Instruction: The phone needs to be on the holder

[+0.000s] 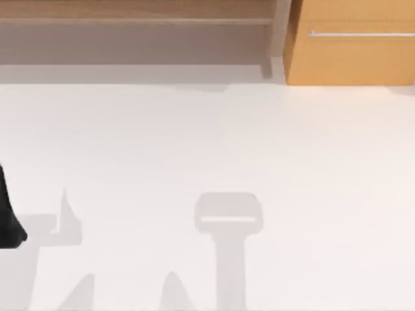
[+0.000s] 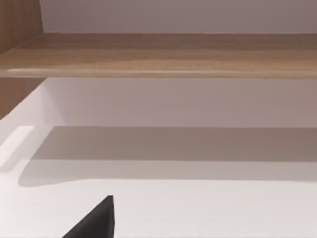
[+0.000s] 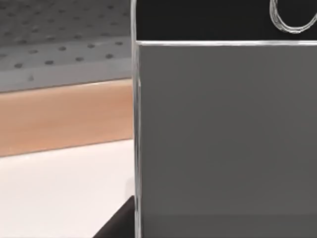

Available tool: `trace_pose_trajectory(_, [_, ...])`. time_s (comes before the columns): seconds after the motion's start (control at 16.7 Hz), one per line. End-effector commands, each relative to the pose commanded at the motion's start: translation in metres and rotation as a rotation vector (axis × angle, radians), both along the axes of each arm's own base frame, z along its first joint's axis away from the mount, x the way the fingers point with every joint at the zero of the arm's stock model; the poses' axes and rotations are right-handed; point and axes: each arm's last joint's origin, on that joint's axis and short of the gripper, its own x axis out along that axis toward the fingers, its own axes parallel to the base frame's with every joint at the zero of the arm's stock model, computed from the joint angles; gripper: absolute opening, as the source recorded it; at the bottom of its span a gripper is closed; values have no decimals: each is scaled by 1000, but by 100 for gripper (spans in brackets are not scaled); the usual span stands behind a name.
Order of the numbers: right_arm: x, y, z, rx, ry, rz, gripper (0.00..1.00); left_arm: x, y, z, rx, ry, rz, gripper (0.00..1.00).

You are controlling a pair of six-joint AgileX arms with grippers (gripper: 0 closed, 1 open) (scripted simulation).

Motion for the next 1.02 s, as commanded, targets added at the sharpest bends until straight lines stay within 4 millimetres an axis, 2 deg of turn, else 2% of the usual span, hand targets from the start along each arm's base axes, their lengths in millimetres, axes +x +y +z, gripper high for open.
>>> trace_pose_trajectory(0.06, [0, 0, 0, 0, 0, 0, 0, 0, 0, 0, 0, 0, 0, 100])
trace_pose_trajectory(0.84, [0, 0, 0, 0, 0, 0, 98, 0, 0, 0, 0, 0, 0, 100])
trace_pose_trajectory(1.02, [0, 0, 0, 0, 0, 0, 100, 0, 0, 0, 0, 0, 0, 100])
